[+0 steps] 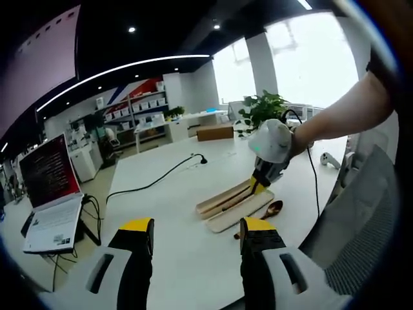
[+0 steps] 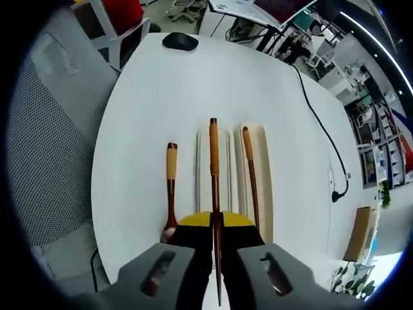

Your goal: Arrange the utensils inside the cutlery case until each visible utensil rests in its matching compartment.

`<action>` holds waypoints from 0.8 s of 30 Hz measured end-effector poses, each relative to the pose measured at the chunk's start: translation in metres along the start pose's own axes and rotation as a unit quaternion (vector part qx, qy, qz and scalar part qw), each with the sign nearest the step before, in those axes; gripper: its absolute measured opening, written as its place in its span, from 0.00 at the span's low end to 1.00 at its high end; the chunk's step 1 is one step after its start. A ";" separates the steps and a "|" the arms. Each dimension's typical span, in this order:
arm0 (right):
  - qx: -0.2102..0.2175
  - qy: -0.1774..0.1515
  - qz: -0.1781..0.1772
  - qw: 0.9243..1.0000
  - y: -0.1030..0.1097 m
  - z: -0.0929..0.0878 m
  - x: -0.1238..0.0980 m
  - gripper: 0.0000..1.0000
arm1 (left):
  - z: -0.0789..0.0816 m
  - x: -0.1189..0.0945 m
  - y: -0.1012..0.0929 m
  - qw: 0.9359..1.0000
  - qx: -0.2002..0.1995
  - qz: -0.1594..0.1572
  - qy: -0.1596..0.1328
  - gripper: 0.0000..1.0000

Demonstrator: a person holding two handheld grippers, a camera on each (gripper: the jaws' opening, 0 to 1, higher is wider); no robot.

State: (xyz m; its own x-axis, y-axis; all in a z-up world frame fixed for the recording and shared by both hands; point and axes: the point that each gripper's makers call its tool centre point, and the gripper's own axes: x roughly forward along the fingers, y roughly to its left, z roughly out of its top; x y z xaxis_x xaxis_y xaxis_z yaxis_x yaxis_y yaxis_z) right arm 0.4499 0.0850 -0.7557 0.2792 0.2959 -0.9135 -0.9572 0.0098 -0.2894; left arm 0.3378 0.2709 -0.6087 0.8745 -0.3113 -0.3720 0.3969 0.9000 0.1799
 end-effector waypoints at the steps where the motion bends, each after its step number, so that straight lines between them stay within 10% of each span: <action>1: 0.000 0.000 -0.001 1.000 -0.001 0.000 0.001 0.00 | 0.000 0.000 0.000 1.000 0.000 0.000 0.000 0.55; 24: 0.005 -0.003 -0.022 1.000 -0.036 0.000 0.015 0.00 | -0.003 0.000 0.003 1.000 -0.007 0.007 0.005 0.55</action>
State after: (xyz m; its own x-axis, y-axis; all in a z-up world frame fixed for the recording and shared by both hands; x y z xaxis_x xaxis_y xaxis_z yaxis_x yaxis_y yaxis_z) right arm 0.4886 0.0892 -0.7586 0.3205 0.3003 -0.8984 -0.9447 0.0317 -0.3264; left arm 0.3386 0.2746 -0.6106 0.8774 -0.2954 -0.3780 0.3804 0.9085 0.1731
